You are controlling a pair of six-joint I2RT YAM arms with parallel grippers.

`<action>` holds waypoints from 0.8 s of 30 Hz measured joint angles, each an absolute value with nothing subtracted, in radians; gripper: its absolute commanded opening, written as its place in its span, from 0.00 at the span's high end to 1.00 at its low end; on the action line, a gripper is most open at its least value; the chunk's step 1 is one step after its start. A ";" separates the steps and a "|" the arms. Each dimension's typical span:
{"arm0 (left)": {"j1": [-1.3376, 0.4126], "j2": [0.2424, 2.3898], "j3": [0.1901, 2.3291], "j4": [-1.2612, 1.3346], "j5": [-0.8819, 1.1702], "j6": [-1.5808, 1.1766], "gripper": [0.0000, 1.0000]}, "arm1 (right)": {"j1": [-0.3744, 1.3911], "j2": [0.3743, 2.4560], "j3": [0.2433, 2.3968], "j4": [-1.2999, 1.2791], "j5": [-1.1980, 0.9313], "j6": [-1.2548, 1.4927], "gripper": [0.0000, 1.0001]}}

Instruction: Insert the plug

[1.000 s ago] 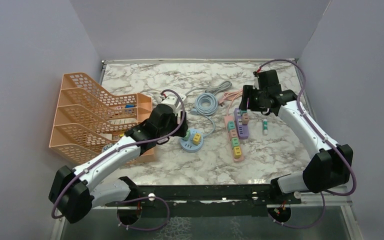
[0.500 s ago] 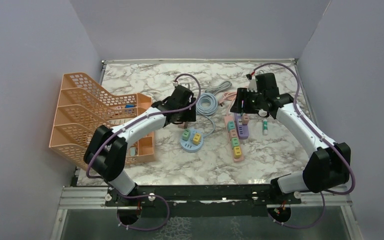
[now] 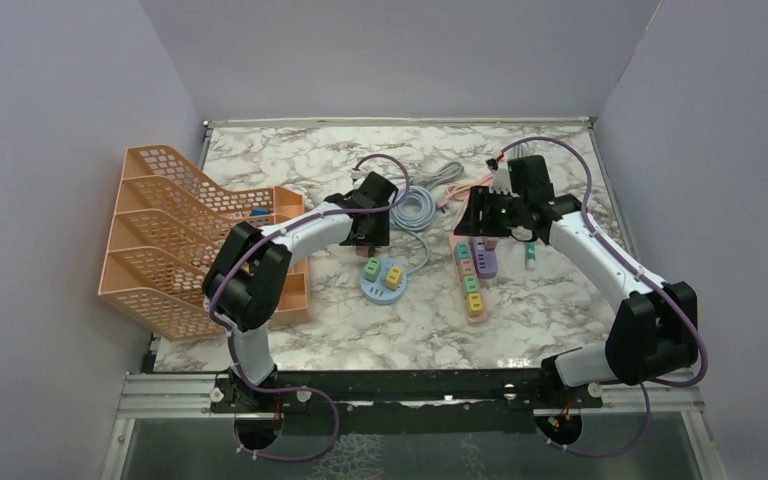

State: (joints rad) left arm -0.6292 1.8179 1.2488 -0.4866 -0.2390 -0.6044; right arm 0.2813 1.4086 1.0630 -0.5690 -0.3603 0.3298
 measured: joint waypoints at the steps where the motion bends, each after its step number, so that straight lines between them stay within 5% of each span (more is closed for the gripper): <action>1: -0.627 1.825 1.253 -0.488 -0.241 -0.604 0.37 | 0.282 1.409 1.063 -0.567 -0.364 0.334 0.49; 12: -0.622 1.874 1.257 -0.479 -0.241 -0.586 0.66 | 0.282 1.441 1.114 -0.565 -0.384 0.349 0.52; 24: -0.618 1.810 1.249 -0.430 -0.131 -0.551 0.69 | 0.282 1.455 1.112 -0.467 -0.590 0.353 0.46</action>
